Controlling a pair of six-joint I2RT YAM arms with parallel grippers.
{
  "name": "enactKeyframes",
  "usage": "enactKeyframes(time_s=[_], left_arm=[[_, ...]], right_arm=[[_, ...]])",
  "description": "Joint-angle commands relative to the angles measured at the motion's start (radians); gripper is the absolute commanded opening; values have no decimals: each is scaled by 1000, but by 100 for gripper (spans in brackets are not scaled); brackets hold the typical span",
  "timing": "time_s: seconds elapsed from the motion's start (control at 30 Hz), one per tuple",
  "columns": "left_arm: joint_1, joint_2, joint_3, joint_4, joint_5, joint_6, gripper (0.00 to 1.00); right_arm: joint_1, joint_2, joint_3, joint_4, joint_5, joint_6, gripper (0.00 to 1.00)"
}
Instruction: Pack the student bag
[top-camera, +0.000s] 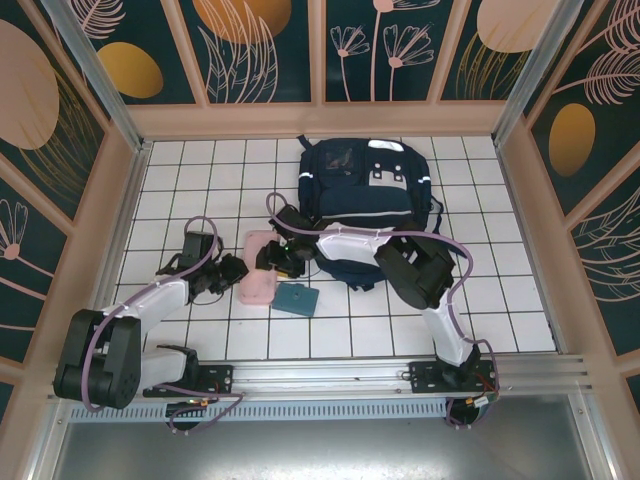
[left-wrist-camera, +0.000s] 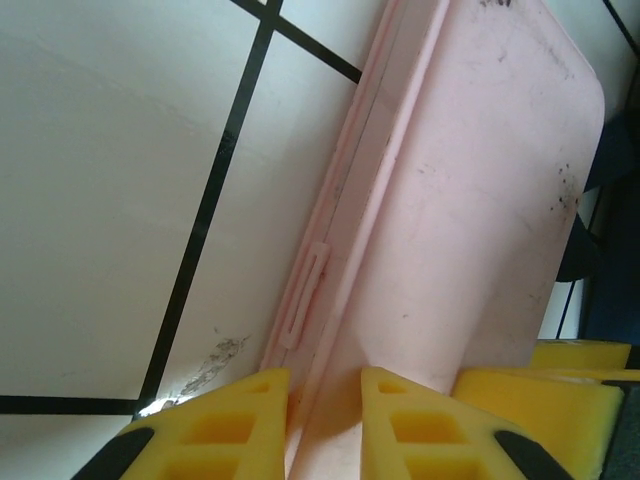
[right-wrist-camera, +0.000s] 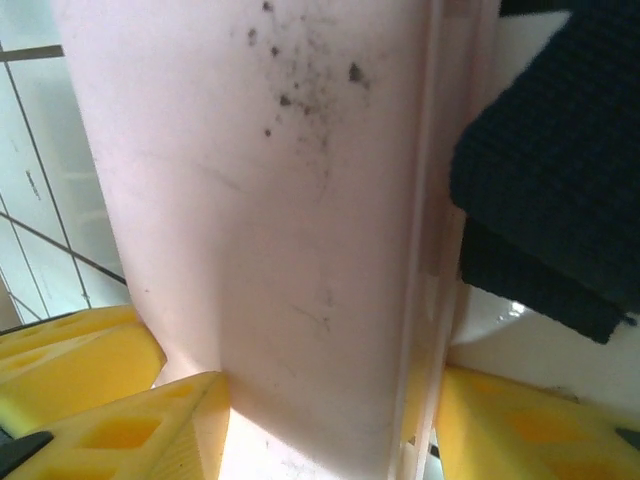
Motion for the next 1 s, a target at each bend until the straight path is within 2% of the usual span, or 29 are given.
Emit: enactKeyframes(time_s=[0.0, 0.17, 0.27, 0.4, 0.6, 0.7, 0.97], left_arm=[[-2, 42, -66, -32, -21, -29, 20], [-2, 37, -76, -14, -15, -48, 21], [-1, 35, -74, -12, -15, -55, 23], [-1, 27, -62, -21, -18, -57, 26], [-1, 15, -57, -32, -23, -55, 28], [-1, 13, -58, -38, -23, -58, 29], [3, -50, -85, -15, -6, -122, 44]], right_arm=[[1, 1, 17, 156, -115, -45, 53], [-7, -105, -60, 304, -152, -72, 52], [-12, -144, -81, 320, -153, -75, 52], [-13, -129, -65, 261, -142, -65, 50], [-4, -105, -82, 282, -142, -31, 47], [-2, -107, -112, 346, -157, -9, 45], [-6, -157, -199, 492, -135, 42, 46]])
